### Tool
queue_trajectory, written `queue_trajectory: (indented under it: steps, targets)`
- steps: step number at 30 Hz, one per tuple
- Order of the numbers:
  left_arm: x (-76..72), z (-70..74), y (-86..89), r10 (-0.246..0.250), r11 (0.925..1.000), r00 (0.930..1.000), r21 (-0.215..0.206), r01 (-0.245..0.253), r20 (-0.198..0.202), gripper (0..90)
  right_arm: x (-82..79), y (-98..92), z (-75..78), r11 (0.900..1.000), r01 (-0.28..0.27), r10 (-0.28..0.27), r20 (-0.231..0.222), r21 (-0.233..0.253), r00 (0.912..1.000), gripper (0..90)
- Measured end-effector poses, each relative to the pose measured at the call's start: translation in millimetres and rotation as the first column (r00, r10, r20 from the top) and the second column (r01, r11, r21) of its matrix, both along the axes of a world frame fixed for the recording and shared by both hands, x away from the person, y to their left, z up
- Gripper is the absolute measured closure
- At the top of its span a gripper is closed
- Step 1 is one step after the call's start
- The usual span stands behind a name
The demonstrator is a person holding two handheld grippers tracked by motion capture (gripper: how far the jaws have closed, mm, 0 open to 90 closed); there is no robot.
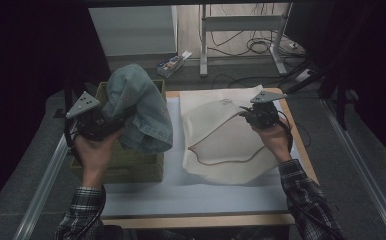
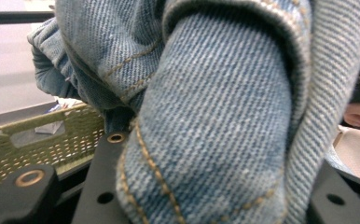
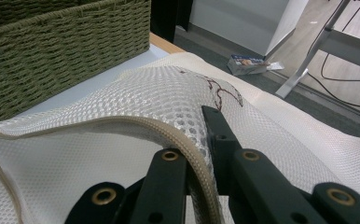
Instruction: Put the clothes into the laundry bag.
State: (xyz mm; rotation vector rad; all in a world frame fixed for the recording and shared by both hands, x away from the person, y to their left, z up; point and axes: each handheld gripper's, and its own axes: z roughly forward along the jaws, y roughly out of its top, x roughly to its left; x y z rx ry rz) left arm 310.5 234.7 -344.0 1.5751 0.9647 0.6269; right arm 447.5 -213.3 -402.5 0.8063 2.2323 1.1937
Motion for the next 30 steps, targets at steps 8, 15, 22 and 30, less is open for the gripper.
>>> queue_trajectory:
  steps: [8, 15, 22, 30]
  targets:
    - [-8.7, 1.0, -18.2, -0.053, 0.9986, 0.9981, -0.007, 0.053, 0.033, 57.5, -0.1, -0.2, -0.1, 1.000, 0.001, -0.001, 0.005, 0.002, 1.0000, 85.4]
    - [-13.8, 3.5, -32.8, -0.096, 0.9952, 0.9939, -0.014, 0.096, 0.055, 57.5, 0.0, -0.3, -0.4, 1.000, -0.001, 0.001, 0.007, 0.003, 1.0000, 85.4]
    - [-19.0, 5.2, -48.6, -0.140, 0.9897, 0.9875, -0.023, 0.142, 0.073, 57.4, 0.0, -0.6, -0.1, 1.000, -0.002, 0.002, 0.008, 0.001, 1.0000, 85.4]
    - [-22.8, -1.7, -69.3, -0.197, 0.9802, 0.9773, -0.006, 0.198, 0.079, 57.5, 0.4, -1.1, -0.4, 1.000, -0.002, 0.002, 0.006, 0.002, 1.0000, 85.4]
